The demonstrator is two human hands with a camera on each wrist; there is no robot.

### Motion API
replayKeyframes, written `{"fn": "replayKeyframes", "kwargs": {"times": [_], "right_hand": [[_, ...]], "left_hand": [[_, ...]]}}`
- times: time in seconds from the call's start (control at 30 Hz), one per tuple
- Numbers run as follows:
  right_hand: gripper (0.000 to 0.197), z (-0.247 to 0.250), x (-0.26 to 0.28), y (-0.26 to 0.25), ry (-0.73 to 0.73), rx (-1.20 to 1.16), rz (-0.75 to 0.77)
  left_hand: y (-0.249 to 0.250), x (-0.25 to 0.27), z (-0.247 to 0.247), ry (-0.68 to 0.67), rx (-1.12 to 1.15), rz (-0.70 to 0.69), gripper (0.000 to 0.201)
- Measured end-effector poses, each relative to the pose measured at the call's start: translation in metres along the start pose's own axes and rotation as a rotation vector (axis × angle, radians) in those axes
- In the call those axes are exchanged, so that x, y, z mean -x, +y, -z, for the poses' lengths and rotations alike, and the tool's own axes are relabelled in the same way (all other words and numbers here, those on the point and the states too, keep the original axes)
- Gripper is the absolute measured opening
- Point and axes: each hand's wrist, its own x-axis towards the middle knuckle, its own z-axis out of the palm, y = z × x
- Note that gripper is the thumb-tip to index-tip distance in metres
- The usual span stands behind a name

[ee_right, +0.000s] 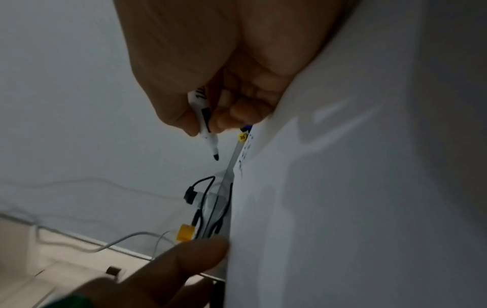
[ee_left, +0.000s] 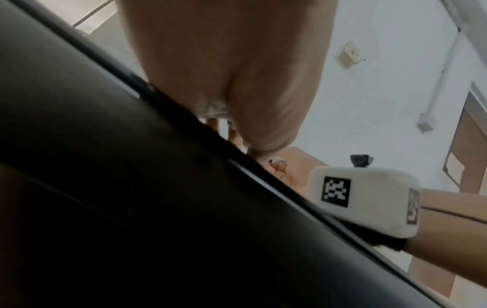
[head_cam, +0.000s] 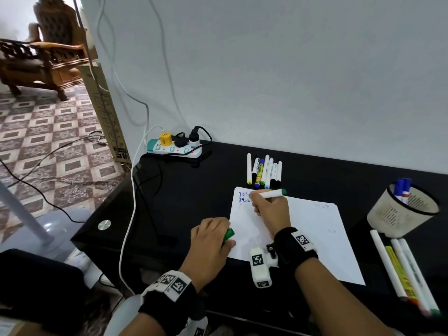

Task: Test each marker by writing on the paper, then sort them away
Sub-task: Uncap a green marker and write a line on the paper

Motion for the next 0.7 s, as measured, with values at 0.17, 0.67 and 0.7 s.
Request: {"fn": "replayKeyframes", "kwargs": {"times": [0.17, 0.67, 0.7], "right_hand": [[0.028, 0.002, -0.001, 0.003, -0.007, 0.235, 0.098], [0.027, 0.0, -0.004, 0.007, -0.056, 0.338, 0.12], [0.029, 0.0, -0.004, 0.007, -0.058, 0.343, 0.115]], "left_hand": [[-0.004, 0.005, -0.006, 0.008, -0.123, -0.075, 0.033], [-0.008, 0.005, -0.013, 0.037, -0.19, -0.1, 0.03], [-0.008, 0.005, -0.013, 0.038, -0.188, -0.1, 0.03]]}}
